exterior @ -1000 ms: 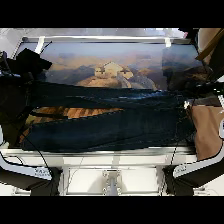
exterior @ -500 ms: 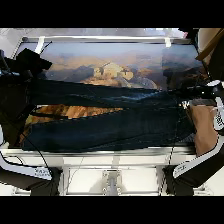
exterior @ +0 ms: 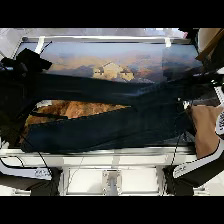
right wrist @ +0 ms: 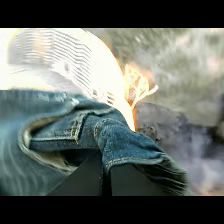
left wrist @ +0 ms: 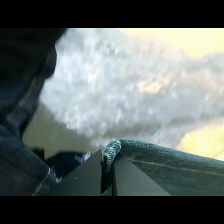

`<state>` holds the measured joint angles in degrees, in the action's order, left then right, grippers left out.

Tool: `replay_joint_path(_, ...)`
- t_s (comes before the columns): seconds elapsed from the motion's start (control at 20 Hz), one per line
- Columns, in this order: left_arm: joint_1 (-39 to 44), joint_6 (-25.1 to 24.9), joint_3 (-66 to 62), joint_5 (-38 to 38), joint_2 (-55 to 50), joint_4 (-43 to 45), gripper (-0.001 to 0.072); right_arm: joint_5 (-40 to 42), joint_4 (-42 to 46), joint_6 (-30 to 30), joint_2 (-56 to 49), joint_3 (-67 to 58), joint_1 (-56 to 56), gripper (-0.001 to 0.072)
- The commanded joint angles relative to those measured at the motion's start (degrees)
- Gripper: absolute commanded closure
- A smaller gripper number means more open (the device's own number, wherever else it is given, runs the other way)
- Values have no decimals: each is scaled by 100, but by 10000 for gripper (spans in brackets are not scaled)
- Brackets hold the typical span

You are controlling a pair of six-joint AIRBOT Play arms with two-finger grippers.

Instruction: Fold the clothes and pants, and hang the long-sleeved shirts on hangers.

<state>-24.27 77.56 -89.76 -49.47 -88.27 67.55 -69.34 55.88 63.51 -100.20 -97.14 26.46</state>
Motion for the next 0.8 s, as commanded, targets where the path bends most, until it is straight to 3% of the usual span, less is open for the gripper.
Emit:
replay_joint_path(0.0, -44, 4, -85, 341, 350, -17, 691, -614, 938, 50, 610, -424, 0, 669)
replay_joint_path(0.35, 0, -2, 79, 197, 4, 138, 691, -573, 1012, 398, 299, -343, -2, 669)
replay_joint_path(0.5, 66, 2, 79, 743, -192, 136, 691, 146, 737, 752, 0, -341, -7, 669)
replay_joint_path(0.75, 529, 4, 76, 1880, -907, 133, 691, 1495, 343, 765, -531, -345, -293, 669)
